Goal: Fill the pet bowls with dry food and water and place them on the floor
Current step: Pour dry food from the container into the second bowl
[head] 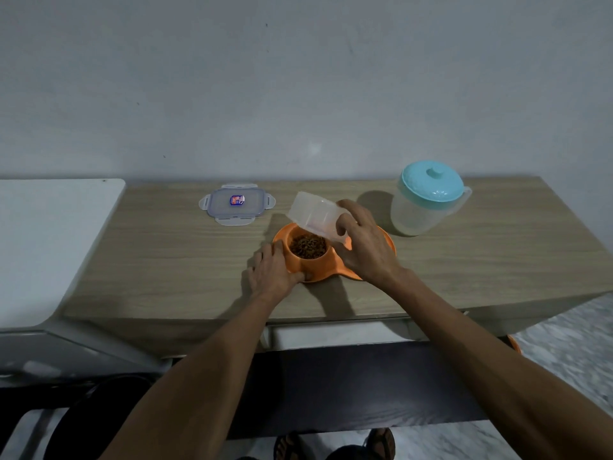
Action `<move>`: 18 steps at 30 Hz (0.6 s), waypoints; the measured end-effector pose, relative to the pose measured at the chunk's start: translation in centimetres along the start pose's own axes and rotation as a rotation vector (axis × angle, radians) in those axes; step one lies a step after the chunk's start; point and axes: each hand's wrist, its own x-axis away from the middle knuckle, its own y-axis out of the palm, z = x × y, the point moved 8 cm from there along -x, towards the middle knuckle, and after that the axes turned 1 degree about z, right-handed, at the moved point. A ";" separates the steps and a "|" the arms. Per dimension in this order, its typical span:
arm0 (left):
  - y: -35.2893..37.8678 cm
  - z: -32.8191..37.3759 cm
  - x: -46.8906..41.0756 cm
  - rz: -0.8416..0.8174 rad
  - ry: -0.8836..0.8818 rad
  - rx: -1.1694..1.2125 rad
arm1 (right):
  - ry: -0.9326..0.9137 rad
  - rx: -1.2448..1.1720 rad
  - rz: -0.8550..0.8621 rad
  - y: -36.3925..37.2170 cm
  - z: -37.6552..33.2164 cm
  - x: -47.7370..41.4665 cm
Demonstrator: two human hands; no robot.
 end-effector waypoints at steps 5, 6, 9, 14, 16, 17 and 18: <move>0.1 0.0 0.0 0.004 0.020 -0.006 | 0.339 -0.215 0.196 -1.3 3.8 -1.8; 0.2 0.0 0.0 0.005 0.024 -0.011 | 0.436 -0.266 0.229 -1.3 4.7 -2.2; 0.2 0.0 -0.2 0.012 0.023 -0.005 | 0.720 -0.389 0.248 -0.5 7.4 -3.2; 0.6 -0.2 -0.4 0.012 0.019 -0.023 | 1.038 -0.580 0.236 4.1 11.9 -4.7; 0.6 -0.3 -0.4 0.012 0.008 -0.027 | 1.129 -0.598 0.240 5.7 13.1 -4.9; 0.6 -0.3 -0.4 0.013 0.010 -0.030 | 1.165 -0.594 0.240 6.3 13.4 -4.9; 0.6 -0.2 -0.4 0.014 0.013 -0.033 | 1.194 -0.593 0.243 6.8 13.7 -4.9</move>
